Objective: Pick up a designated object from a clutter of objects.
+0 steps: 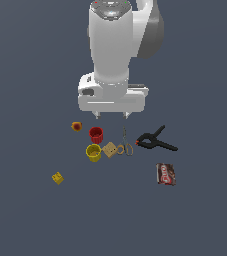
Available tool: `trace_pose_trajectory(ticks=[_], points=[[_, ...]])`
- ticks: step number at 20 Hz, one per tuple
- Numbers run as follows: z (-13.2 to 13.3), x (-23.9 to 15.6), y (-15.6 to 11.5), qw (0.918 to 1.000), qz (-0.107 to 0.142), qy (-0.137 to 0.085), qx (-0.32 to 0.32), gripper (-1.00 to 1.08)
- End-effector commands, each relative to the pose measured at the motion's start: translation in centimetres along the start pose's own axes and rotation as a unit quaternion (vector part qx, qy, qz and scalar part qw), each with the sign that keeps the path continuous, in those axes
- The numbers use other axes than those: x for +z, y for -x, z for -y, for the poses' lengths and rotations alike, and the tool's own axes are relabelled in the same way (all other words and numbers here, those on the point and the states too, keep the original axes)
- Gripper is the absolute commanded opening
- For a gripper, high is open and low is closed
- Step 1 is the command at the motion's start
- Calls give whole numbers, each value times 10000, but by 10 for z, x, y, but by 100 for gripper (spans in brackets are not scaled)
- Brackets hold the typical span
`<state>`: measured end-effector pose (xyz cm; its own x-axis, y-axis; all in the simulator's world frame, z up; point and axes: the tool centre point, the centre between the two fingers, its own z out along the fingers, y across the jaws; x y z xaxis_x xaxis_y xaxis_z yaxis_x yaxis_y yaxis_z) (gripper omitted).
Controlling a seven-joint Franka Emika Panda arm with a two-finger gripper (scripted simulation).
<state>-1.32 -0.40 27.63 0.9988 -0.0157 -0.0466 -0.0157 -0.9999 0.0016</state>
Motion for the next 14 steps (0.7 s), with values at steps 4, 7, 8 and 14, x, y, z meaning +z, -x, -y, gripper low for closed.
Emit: trace_pose_trajectory(ticks=[4, 7, 8, 14], points=[[-14, 30, 4, 10000, -31, -22, -36, 100], [-23, 52, 8, 10000, -58, -34, -62, 100], [-27, 60, 10, 9999, -68, -37, -71, 100], [-50, 109, 27, 9998, -131, -46, -124, 100]])
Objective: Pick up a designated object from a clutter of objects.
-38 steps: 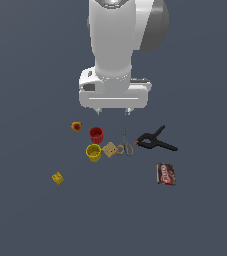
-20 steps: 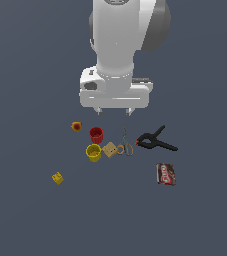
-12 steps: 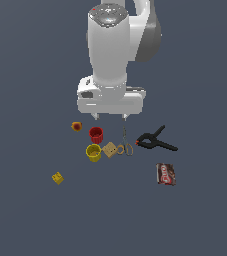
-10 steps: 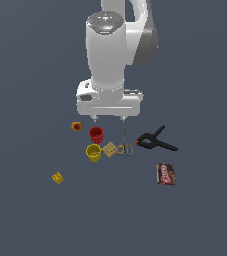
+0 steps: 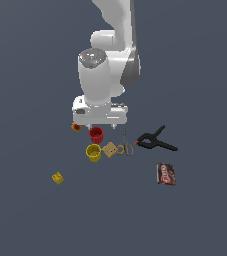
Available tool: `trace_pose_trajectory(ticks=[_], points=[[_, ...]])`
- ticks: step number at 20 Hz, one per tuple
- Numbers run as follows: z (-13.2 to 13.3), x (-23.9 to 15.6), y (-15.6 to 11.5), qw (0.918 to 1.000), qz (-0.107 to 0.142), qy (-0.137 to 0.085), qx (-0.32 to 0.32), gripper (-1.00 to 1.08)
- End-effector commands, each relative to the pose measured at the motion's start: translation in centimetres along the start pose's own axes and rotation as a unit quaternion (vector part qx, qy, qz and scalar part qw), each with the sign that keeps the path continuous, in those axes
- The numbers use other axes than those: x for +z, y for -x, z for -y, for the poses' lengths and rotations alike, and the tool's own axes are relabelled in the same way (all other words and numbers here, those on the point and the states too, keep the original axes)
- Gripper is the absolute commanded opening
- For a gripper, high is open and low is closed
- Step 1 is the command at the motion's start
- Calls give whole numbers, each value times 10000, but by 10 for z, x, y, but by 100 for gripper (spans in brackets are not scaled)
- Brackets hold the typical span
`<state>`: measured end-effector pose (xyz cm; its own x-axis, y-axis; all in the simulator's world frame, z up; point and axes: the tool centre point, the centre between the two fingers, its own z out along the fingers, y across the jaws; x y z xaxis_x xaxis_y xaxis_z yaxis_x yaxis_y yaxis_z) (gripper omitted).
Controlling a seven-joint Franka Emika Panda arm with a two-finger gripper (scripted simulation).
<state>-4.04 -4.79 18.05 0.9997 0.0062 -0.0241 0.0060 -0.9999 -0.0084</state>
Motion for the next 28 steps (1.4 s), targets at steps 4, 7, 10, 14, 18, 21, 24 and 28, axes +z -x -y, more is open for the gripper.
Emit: trace_pose_trajectory(ticks=[4, 7, 10, 14, 18, 21, 24, 28], points=[[-19, 40, 21, 10000, -57, 7, -45, 100], [-27, 55, 31, 9999, -79, 16, -62, 100], [-32, 68, 40, 9999, -96, 26, -75, 100], [-38, 78, 49, 9999, -112, 37, -88, 100], [-40, 84, 54, 9999, -118, 42, -93, 100], [-40, 83, 54, 9999, -115, 41, -91, 100], [-40, 86, 54, 9999, -115, 41, -91, 100], [-40, 96, 54, 9999, -115, 41, -91, 100]])
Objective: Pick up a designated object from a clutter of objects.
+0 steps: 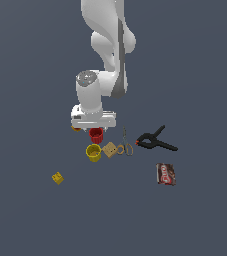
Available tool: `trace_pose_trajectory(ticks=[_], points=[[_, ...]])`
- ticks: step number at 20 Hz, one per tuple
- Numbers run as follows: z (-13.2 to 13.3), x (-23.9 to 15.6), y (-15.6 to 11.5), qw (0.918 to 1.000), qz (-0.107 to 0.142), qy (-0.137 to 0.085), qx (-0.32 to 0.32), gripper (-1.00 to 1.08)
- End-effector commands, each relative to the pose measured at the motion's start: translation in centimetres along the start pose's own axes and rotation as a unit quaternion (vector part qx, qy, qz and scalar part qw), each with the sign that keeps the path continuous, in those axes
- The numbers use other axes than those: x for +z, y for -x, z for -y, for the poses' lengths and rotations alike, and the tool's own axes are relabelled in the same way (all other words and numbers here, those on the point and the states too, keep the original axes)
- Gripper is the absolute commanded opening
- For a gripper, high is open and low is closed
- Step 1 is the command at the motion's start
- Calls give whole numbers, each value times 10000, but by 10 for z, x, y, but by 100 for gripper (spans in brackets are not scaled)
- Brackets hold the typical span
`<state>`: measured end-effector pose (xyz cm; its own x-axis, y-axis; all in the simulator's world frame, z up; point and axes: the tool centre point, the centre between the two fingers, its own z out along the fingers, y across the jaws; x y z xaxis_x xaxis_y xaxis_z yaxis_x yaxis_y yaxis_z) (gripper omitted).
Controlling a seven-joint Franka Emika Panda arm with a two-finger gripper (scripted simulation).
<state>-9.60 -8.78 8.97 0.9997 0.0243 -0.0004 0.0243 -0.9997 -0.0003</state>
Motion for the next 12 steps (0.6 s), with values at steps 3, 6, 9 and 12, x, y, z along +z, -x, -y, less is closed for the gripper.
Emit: trace_pose_trajectory(ticks=[3, 6, 9, 12], points=[[0, 17, 1, 10000, 2, 3, 0, 100], [0, 30, 1, 10000, 2, 3, 0, 100], [0, 38, 1, 10000, -1, 3, -2, 100], [0, 41, 1, 10000, -1, 3, -2, 100]])
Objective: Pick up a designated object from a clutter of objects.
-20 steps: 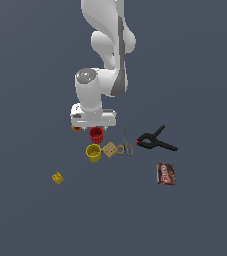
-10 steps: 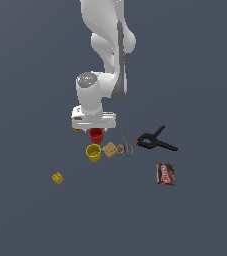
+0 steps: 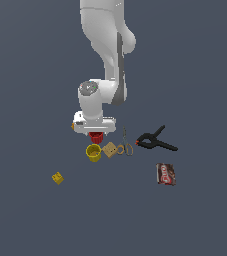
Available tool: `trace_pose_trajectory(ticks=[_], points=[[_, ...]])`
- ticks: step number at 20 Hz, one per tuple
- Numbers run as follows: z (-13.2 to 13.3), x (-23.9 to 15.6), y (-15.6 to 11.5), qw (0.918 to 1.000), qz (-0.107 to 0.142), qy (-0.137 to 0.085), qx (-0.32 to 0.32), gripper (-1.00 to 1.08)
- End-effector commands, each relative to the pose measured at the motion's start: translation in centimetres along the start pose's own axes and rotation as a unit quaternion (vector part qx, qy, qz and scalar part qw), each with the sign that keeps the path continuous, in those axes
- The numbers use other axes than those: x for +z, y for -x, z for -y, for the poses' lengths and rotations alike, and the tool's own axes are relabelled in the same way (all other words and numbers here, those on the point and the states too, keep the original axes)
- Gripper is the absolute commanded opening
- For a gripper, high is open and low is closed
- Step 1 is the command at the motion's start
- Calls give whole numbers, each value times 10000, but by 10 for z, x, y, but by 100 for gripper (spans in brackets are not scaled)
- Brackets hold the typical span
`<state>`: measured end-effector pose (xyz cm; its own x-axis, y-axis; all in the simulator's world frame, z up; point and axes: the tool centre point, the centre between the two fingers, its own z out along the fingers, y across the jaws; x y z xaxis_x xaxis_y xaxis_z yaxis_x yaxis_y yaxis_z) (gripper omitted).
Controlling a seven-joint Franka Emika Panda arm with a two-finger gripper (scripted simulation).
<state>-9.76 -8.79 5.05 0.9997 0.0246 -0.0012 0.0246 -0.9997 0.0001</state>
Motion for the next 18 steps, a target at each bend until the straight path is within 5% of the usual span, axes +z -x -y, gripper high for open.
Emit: trace_pose_trajectory(ticks=[1, 2, 18], points=[[0, 2, 0, 10000, -5, 1, 0, 100], [0, 2, 0, 10000, -5, 1, 0, -100], [1, -7, -1, 10000, -10, 1, 3, -100]])
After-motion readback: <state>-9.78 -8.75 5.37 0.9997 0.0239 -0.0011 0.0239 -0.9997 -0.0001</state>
